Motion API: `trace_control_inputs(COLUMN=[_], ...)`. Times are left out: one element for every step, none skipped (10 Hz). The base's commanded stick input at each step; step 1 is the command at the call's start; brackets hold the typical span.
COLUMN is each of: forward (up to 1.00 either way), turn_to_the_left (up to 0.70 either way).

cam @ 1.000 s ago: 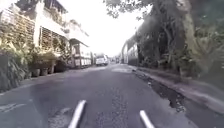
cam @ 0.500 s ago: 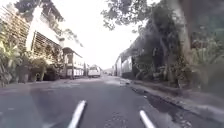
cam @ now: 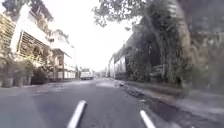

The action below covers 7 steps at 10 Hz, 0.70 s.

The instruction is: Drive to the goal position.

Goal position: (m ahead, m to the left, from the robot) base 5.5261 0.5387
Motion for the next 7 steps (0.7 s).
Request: trace_control_inputs(forward=[0.85, 0.85, 0.85, 0.85, 0.85, 0.85, 0.85], turn_to_the_left=[0.0, 0.0, 0.0, 0.0, 0.0, 0.0, 0.0])
